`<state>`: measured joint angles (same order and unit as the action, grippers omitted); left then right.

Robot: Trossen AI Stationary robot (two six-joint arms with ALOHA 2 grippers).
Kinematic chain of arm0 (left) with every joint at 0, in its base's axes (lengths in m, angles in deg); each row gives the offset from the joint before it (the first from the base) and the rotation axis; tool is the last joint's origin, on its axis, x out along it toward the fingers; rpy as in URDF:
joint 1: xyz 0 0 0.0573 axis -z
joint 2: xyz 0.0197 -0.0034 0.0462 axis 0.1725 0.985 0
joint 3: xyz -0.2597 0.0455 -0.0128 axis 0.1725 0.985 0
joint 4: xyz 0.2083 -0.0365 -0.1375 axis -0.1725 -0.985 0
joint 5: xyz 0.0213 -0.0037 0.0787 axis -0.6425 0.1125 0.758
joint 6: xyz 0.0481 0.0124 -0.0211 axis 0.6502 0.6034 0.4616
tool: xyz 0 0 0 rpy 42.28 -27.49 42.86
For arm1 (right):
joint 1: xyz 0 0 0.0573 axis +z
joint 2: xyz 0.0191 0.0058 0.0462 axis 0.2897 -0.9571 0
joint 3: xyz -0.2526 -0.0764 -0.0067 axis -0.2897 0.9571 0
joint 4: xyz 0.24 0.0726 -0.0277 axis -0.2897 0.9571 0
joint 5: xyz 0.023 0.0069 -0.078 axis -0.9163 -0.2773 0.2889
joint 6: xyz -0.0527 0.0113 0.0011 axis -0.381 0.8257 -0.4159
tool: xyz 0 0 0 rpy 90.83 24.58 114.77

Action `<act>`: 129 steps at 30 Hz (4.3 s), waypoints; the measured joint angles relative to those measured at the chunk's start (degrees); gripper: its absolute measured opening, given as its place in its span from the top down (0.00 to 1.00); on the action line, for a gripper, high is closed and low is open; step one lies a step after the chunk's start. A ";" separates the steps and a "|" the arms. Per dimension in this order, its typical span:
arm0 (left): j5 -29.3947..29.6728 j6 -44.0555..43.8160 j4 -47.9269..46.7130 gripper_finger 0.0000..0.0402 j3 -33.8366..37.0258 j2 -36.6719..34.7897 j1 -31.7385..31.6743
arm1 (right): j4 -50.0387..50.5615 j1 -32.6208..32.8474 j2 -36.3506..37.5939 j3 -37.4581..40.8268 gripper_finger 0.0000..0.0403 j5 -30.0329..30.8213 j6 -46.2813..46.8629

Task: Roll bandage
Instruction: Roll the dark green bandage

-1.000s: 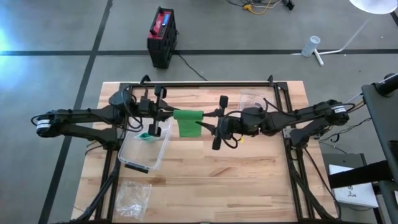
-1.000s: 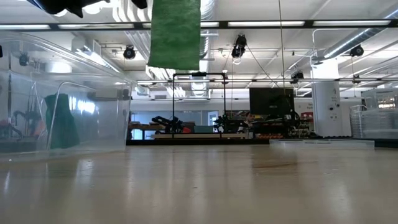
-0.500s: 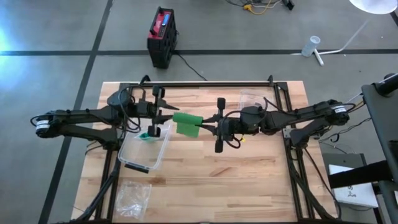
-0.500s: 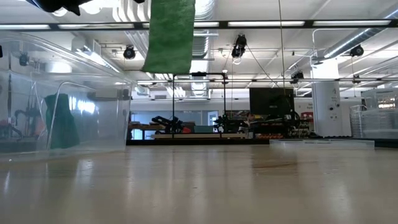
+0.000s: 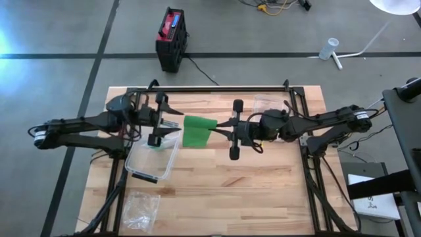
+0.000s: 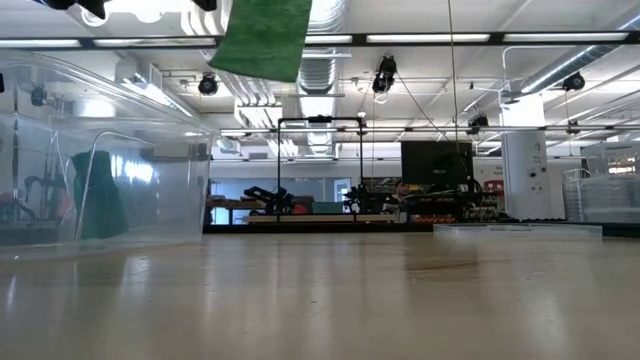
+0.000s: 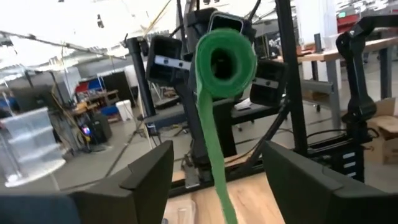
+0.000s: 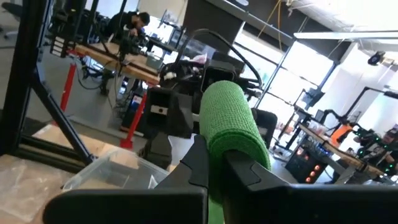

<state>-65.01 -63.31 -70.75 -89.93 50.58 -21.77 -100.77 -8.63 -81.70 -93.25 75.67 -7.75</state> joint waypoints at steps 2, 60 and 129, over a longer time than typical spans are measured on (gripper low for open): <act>0.00 -1.41 0.72 0.41 0.00 1.25 0.00 | -0.08 0.00 -0.09 -0.33 0.99 0.06 0.09; 17.68 0.37 11.28 1.00 0.42 17.12 -0.85 | -1.92 -3.68 -0.55 -2.76 0.98 -9.65 26.98; 16.04 -30.32 19.18 0.86 -0.13 9.05 7.03 | 21.37 -8.24 -5.18 -2.78 0.98 1.64 -0.83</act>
<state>-48.97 -93.64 -51.57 -90.06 59.63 -14.74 -79.39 -16.87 -86.88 -96.04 77.31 -8.58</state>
